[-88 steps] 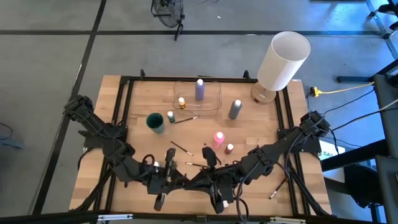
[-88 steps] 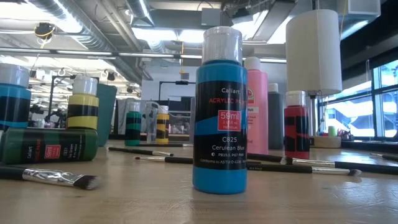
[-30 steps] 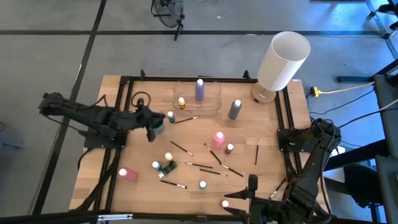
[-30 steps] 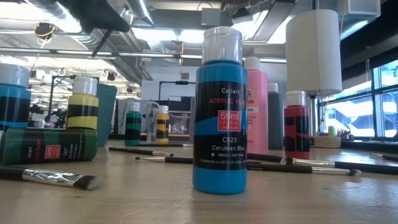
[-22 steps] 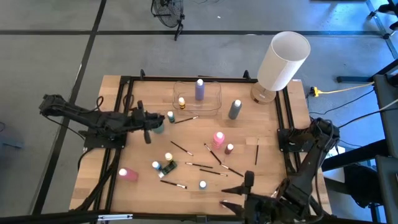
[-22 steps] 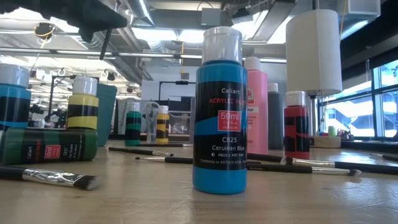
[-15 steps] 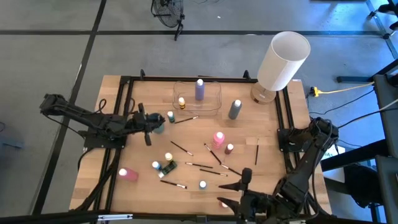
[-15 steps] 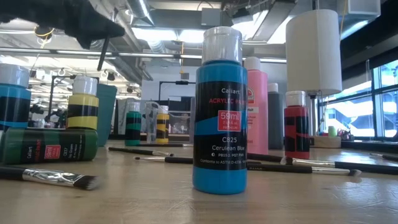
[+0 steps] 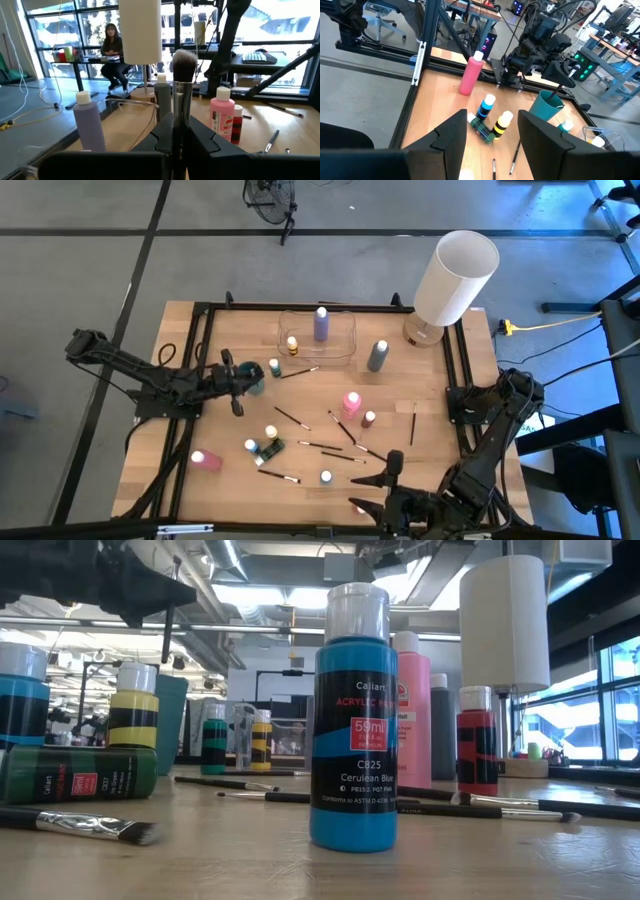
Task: Pick & Place Paint Supplies
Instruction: Put the black paint brush into the green cup
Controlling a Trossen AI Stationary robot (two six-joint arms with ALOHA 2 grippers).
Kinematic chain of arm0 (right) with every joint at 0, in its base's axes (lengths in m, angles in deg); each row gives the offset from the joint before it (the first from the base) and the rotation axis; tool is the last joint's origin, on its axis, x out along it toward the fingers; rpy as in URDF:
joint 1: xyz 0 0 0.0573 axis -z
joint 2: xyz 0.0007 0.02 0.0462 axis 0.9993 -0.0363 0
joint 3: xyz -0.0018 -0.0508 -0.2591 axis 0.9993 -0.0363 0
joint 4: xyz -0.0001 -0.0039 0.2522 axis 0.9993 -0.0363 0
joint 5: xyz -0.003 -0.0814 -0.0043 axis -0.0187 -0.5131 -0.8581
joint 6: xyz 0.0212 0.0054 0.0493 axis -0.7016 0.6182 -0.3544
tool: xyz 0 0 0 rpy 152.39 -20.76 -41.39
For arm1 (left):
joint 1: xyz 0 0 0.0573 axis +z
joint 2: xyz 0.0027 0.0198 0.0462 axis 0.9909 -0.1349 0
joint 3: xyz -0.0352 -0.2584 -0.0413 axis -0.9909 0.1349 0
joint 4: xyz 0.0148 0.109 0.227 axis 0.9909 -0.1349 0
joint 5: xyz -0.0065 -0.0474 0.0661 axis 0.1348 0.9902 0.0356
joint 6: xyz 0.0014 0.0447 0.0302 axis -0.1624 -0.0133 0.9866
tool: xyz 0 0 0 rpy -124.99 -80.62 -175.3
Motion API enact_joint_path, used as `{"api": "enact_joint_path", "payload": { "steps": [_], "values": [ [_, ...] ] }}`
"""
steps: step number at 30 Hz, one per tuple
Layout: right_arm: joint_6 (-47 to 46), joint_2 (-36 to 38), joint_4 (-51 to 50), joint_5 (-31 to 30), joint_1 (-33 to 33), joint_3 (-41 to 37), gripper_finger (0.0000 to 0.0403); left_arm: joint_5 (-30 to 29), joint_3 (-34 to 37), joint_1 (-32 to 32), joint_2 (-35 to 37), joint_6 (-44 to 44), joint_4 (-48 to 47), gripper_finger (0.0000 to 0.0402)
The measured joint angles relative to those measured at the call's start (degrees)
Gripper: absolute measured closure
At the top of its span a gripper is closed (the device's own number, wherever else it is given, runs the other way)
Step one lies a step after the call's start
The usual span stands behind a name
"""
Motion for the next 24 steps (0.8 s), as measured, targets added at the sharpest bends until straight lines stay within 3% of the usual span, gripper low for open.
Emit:
{"api": "enact_joint_path", "payload": {
  "steps": [7,12,18,24],
  "values": [
    [-0.02,0.0,-0.01,0.02,0.0,0.0,0.0225,-2.55,-0.02,0.0,0.0,2.05,0.56,0.0384],
    [-0.02,0.0,0.01,0.02,0.0,0.0,0.0225,-9.04,0.0,0.0,0.0,3.48,0.52,0.0384],
    [-0.02,0.0,-0.03,1.66,0.0,0.0,0.0225,-18.17,0.0,-0.02,0.0,-0.79,0.52,0.0384],
    [-0.02,0.0,-0.49,1.48,0.04,0.0,0.0225,-20.51,-0.02,-0.02,0.0,-2.06,-1.65,0.0384]
  ]
}}
